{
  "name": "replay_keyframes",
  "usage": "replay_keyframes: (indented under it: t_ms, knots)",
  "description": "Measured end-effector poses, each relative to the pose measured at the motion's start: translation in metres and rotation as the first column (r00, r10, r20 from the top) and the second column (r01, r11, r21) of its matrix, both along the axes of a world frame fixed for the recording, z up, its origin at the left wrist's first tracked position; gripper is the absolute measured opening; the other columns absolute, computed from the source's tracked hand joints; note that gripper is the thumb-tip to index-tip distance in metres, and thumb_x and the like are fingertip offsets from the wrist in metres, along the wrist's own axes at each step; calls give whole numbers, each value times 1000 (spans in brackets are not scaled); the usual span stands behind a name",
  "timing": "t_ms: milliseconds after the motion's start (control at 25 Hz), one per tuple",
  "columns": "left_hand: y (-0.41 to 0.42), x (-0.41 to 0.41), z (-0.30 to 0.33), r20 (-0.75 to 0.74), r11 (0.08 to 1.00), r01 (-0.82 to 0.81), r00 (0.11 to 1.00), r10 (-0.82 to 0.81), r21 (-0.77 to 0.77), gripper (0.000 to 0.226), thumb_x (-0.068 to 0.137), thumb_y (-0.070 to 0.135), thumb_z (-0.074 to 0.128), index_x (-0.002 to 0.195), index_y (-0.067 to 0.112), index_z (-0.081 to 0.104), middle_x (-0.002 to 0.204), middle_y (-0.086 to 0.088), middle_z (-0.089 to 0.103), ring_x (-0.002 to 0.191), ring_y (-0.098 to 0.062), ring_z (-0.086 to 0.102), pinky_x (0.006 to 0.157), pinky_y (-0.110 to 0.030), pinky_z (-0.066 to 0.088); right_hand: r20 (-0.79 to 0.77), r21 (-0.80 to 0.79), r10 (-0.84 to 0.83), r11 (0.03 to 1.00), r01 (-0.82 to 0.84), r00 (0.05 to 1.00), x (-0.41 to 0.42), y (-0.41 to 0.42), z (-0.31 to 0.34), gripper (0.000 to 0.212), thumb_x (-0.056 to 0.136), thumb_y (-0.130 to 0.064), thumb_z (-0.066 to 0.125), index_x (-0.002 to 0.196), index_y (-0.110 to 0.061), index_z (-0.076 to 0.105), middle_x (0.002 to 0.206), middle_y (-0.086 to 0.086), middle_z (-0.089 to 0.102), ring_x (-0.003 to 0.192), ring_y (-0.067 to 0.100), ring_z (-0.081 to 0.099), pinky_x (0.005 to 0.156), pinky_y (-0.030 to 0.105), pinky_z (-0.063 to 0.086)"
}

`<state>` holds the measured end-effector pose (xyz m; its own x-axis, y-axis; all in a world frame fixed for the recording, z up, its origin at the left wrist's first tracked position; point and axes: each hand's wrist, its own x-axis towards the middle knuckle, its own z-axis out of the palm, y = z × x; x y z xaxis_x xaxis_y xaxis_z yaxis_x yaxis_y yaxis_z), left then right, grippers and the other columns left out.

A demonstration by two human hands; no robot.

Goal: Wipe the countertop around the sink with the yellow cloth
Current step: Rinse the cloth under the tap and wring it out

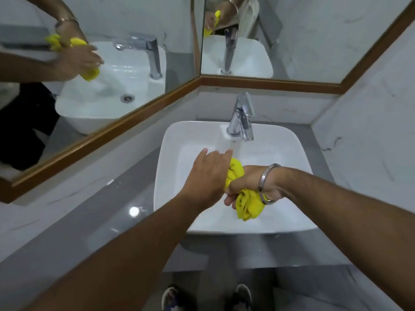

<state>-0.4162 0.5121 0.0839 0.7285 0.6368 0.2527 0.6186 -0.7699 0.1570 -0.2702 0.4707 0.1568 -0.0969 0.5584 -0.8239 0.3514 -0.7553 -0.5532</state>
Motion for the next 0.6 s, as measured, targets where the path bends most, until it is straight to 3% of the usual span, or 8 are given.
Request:
replay_keyframes:
  t_ms: [40,120,200,240,320,440,520,600]
  knots:
    - [5,5,2,3,1000,-2,1000,2,-4,45,75,21,67,116,8,58,93,-12,64,87,-36,63,79,-43,50,17,-10,-10,1000,11,1000,0,-2,-3,3,84,-10,67,83,-8,65,70,8,70,64,23,67,74,47,57]
    - [13,12,1,-86,999,52,995,-53,-8,23,67,12,68,88,13,58,72,-6,56,58,-31,59,49,-31,35,140,-37,23,999,-18,990,5,-4,-5,18,76,-21,77,77,-9,65,62,7,64,58,25,64,66,45,57]
    - [17,22,11,-238,991,122,966,-105,59,23,59,12,72,75,14,56,62,-2,50,45,-24,52,46,-25,23,341,-58,153,988,-142,927,16,0,-6,29,68,-31,80,71,-8,63,61,7,62,54,26,63,56,35,55]
    - [18,30,20,-327,989,142,937,-124,30,18,65,14,70,76,15,56,63,2,47,48,-21,52,48,-25,22,456,-69,244,968,-240,856,22,5,-9,31,66,-35,79,68,-10,61,61,6,61,54,25,62,55,31,54]
    - [23,47,30,-527,987,145,834,-163,-75,5,82,15,57,81,19,53,65,7,41,56,-18,48,49,-25,23,655,-80,388,889,-451,648,27,16,-18,29,67,-37,72,68,-14,56,63,2,59,56,23,58,56,27,49]
    - [39,61,32,-561,950,1,807,-186,-313,16,85,26,53,72,17,54,59,5,48,58,-19,49,55,-24,37,811,-33,417,733,-679,410,34,31,-32,20,74,-32,63,70,-17,50,64,-2,55,58,21,54,55,25,43]
    - [43,61,24,-447,793,-135,875,-186,-595,25,84,29,54,65,14,57,55,3,57,57,-18,56,56,-23,43,867,9,382,629,-777,319,44,36,-38,13,77,-29,57,72,-20,50,67,-3,53,65,23,56,58,27,43]
    - [41,66,16,-316,508,-195,934,-164,-839,33,84,29,57,59,8,60,48,-1,58,47,-18,54,49,-21,41,899,52,345,525,-850,268,60,38,-44,3,78,-24,54,76,-23,52,72,-4,55,72,25,58,60,28,39]
